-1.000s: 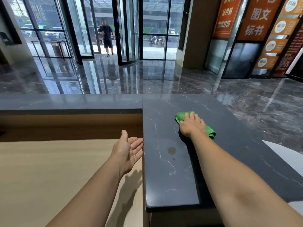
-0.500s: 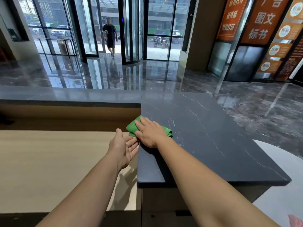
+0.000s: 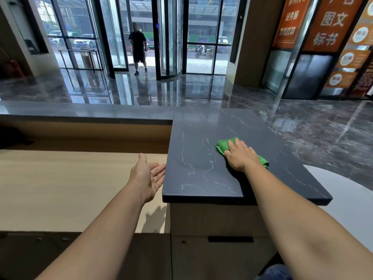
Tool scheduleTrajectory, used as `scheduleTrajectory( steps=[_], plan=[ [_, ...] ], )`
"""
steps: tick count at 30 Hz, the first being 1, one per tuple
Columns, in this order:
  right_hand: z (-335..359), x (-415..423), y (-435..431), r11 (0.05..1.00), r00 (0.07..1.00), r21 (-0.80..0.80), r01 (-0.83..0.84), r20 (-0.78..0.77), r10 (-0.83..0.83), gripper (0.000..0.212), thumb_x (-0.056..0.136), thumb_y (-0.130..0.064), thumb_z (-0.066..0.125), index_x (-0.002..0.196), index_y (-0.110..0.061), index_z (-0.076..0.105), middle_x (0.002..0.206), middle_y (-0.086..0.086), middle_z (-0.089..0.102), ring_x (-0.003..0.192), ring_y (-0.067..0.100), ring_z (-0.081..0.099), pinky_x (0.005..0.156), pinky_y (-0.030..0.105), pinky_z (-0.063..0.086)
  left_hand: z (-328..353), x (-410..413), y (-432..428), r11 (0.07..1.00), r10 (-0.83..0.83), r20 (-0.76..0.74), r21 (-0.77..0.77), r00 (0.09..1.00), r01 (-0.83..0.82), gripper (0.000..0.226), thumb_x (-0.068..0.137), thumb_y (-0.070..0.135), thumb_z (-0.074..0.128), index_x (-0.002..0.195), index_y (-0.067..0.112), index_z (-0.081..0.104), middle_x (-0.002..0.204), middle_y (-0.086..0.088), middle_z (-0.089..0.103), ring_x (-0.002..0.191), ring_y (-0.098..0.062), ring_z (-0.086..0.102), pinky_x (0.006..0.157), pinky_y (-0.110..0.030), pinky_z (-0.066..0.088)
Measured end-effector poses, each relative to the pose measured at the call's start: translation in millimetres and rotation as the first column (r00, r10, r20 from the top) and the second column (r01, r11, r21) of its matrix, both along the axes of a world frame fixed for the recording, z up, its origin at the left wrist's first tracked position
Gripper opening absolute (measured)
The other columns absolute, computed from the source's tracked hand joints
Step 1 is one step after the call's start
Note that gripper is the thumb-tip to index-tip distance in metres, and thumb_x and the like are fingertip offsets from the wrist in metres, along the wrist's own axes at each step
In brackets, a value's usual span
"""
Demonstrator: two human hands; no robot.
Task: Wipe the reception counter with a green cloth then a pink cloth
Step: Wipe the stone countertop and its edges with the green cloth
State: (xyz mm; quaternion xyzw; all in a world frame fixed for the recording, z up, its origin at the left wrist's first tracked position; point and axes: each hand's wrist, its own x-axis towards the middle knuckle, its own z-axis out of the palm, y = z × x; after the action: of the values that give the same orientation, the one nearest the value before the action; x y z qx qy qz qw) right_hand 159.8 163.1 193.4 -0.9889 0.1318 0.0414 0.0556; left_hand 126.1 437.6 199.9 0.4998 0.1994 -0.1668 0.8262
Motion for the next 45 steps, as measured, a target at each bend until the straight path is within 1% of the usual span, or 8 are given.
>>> scheduleTrajectory(
  steps=[7, 15, 19, 23, 30, 35, 41, 45],
  plan=[
    [2, -6, 69, 0.974, 0.974, 0.046, 0.223, 0.037, -0.225, 0.063, 0.101, -0.031, 0.028, 0.157, -0.014, 0.006, 0.164, 0.011, -0.003, 0.15, 0.026, -0.005, 0.119, 0.045, 0.0, 2, -11, 0, 1.0, -0.02, 0.003, 0.02, 1.0, 0.02, 0.074, 0.098, 0.059, 0.022, 0.148, 0.006, 0.031, 0.142, -0.012, 0.05, 0.129, -0.03, 0.05, 0.107, -0.041, 0.043],
    [-3, -7, 188, 0.994, 0.992, 0.064, -0.086, 0.099, 0.079, 0.062, 0.103, -0.034, 0.028, 0.157, -0.014, 0.006, 0.164, 0.012, -0.003, 0.15, 0.028, -0.005, 0.121, 0.046, 0.0, -1, 1, 15, 0.993, -0.071, -0.06, -0.095, 0.996, 0.065, 0.08, 0.097, 0.062, 0.019, 0.15, 0.002, 0.024, 0.145, -0.016, 0.046, 0.129, -0.03, 0.049, 0.105, -0.04, 0.042],
    [-7, -18, 204, 0.984, 0.982, 0.047, -0.171, 0.094, 0.166, 0.059, 0.104, -0.032, 0.025, 0.157, -0.016, 0.006, 0.164, 0.011, -0.004, 0.15, 0.026, -0.006, 0.121, 0.045, -0.001, -7, 2, 16, 0.998, -0.013, -0.115, -0.056, 0.993, 0.006, 0.081, 0.096, 0.063, 0.02, 0.145, 0.001, 0.033, 0.137, -0.014, 0.054, 0.116, -0.031, 0.059, 0.091, -0.041, 0.051],
    [-5, -28, 178, 0.974, 0.973, 0.062, -0.219, 0.095, 0.212, 0.056, 0.105, -0.033, 0.022, 0.157, -0.019, 0.008, 0.164, 0.007, -0.002, 0.151, 0.022, -0.003, 0.121, 0.042, 0.001, -8, 0, 6, 0.999, 0.025, -0.115, 0.027, 0.993, -0.022, 0.08, 0.096, 0.062, 0.016, 0.144, 0.0, 0.034, 0.14, -0.014, 0.052, 0.125, -0.029, 0.053, 0.109, -0.042, 0.039],
    [-5, -53, 69, 0.998, 0.995, 0.042, 0.049, 0.08, -0.052, 0.056, 0.105, -0.035, 0.023, 0.156, -0.018, 0.011, 0.164, 0.006, 0.001, 0.151, 0.02, 0.001, 0.121, 0.043, 0.002, 1, -20, -7, 0.984, 0.093, -0.097, 0.161, 0.991, -0.076, 0.075, 0.097, 0.057, 0.015, 0.141, 0.001, 0.04, 0.13, -0.011, 0.061, 0.122, -0.026, 0.054, 0.111, -0.042, 0.035],
    [0, -69, 19, 0.978, 0.977, 0.023, 0.209, 0.046, -0.21, 0.057, 0.103, -0.033, 0.023, 0.157, -0.018, 0.011, 0.164, 0.006, 0.0, 0.151, 0.022, 0.003, 0.121, 0.043, 0.006, 5, -34, -3, 0.982, 0.087, -0.076, 0.176, 0.993, -0.072, 0.075, 0.098, 0.058, 0.015, 0.141, 0.003, 0.042, 0.13, -0.011, 0.061, 0.122, -0.025, 0.055, 0.11, -0.04, 0.037],
    [-3, -71, 82, 0.911, 0.908, 0.074, 0.406, 0.078, -0.411, 0.062, 0.1, -0.031, 0.029, 0.157, -0.015, 0.01, 0.164, 0.01, 0.0, 0.151, 0.026, -0.002, 0.119, 0.042, 0.001, -1, -43, 3, 0.991, 0.087, -0.071, 0.11, 0.994, -0.078, 0.076, 0.097, 0.061, 0.017, 0.139, 0.004, 0.042, 0.129, -0.011, 0.062, 0.117, -0.027, 0.059, 0.105, -0.04, 0.044],
    [-6, -71, 156, 0.925, 0.916, 0.091, 0.37, 0.129, -0.379, 0.065, 0.099, -0.033, 0.031, 0.157, -0.011, 0.009, 0.163, 0.014, 0.001, 0.15, 0.03, -0.002, 0.12, 0.045, 0.0, -4, -44, 12, 0.996, 0.051, -0.09, 0.079, 0.995, -0.044, 0.079, 0.095, 0.063, 0.016, 0.138, 0.002, 0.043, 0.125, -0.012, 0.064, 0.114, -0.027, 0.06, 0.104, -0.04, 0.045]
  ],
)
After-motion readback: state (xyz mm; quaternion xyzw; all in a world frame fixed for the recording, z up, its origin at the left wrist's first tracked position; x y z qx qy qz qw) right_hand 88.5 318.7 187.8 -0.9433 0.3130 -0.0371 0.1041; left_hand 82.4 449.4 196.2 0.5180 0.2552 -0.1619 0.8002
